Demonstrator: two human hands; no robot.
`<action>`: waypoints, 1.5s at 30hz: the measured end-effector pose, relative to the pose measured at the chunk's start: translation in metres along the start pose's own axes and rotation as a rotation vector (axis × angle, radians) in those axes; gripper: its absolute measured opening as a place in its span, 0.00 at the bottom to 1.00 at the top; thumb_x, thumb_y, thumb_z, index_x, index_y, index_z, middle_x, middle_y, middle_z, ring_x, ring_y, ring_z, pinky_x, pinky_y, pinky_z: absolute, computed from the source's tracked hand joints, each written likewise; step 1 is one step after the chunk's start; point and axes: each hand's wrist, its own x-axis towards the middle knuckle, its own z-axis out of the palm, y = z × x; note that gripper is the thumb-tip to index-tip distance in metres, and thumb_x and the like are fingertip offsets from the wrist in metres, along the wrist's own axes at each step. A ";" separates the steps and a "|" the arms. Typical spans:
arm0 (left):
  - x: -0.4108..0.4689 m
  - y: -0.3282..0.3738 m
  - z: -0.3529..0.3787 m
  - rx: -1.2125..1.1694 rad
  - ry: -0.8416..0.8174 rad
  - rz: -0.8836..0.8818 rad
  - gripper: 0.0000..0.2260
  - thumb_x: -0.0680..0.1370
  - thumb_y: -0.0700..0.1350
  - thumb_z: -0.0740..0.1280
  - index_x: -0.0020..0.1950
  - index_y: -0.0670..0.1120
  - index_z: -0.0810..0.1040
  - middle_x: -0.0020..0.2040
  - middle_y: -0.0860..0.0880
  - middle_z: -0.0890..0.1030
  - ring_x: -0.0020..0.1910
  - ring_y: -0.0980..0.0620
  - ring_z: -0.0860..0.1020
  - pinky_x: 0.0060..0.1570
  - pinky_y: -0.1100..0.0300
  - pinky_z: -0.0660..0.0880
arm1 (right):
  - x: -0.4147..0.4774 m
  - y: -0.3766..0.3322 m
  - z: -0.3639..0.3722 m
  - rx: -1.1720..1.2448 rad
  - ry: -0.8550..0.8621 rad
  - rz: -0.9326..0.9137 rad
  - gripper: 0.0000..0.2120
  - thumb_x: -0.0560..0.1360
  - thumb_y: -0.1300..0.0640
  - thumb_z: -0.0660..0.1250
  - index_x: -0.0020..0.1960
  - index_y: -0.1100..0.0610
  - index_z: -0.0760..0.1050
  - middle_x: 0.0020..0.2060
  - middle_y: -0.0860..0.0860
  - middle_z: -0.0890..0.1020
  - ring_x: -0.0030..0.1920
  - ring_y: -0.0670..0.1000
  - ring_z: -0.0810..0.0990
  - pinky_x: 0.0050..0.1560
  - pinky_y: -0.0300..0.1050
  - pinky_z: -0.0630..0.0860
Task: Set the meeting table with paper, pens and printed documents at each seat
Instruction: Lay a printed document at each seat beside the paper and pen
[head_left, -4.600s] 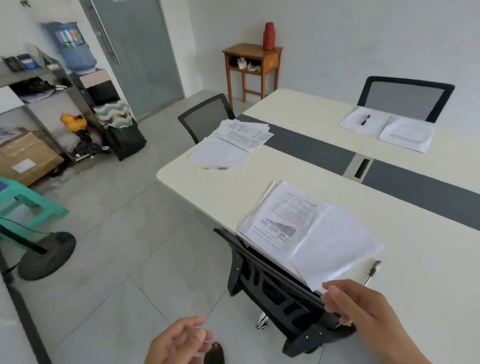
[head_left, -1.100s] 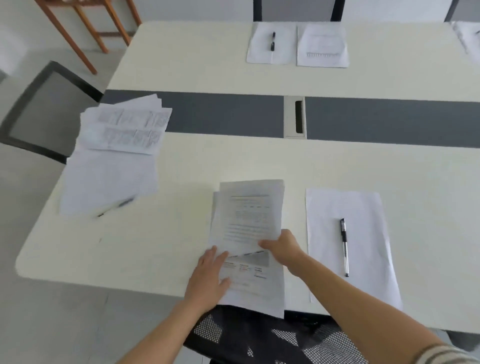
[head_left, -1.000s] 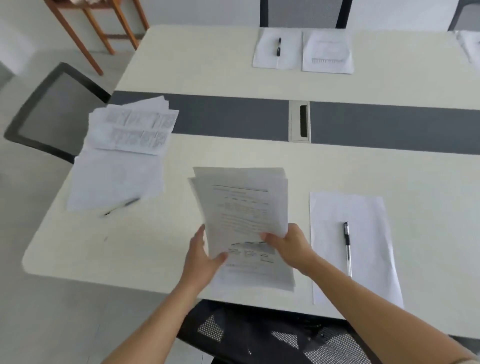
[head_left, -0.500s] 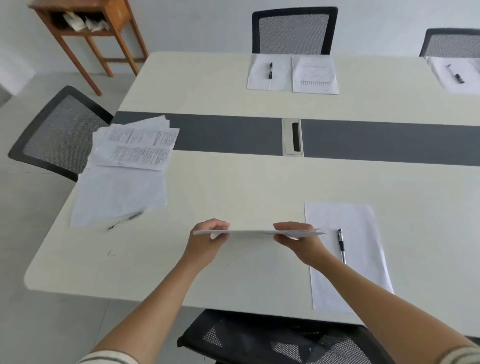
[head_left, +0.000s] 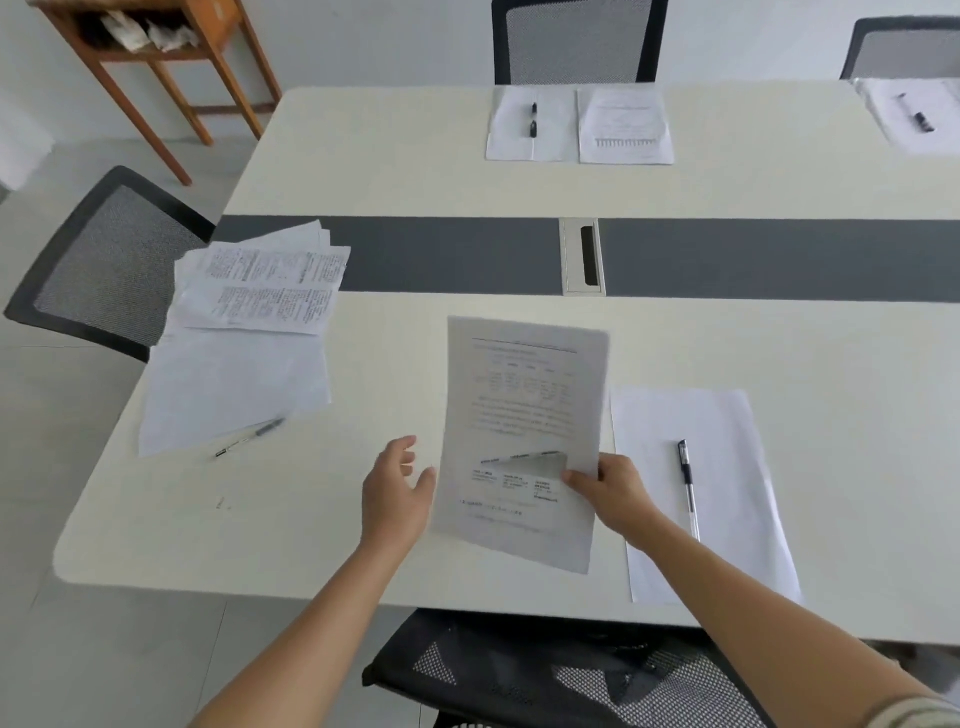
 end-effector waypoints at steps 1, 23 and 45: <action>-0.003 -0.003 0.001 0.029 0.014 0.017 0.18 0.76 0.39 0.67 0.66 0.44 0.72 0.57 0.46 0.78 0.55 0.47 0.77 0.54 0.57 0.72 | 0.005 0.001 0.001 -0.005 -0.035 0.033 0.07 0.75 0.60 0.67 0.47 0.62 0.81 0.47 0.57 0.85 0.48 0.58 0.84 0.51 0.56 0.82; -0.015 -0.035 0.072 0.866 -0.529 0.379 0.37 0.76 0.57 0.66 0.79 0.53 0.48 0.79 0.42 0.42 0.78 0.42 0.43 0.75 0.49 0.51 | -0.034 0.097 -0.068 -0.862 0.067 0.094 0.41 0.69 0.36 0.70 0.76 0.39 0.55 0.80 0.52 0.46 0.79 0.58 0.43 0.74 0.57 0.56; -0.018 -0.041 0.073 0.873 -0.543 0.370 0.37 0.75 0.58 0.66 0.78 0.54 0.50 0.79 0.42 0.42 0.78 0.42 0.43 0.75 0.48 0.51 | -0.031 0.079 -0.046 -0.893 0.053 0.069 0.39 0.70 0.36 0.69 0.75 0.40 0.55 0.79 0.54 0.46 0.79 0.61 0.44 0.74 0.58 0.59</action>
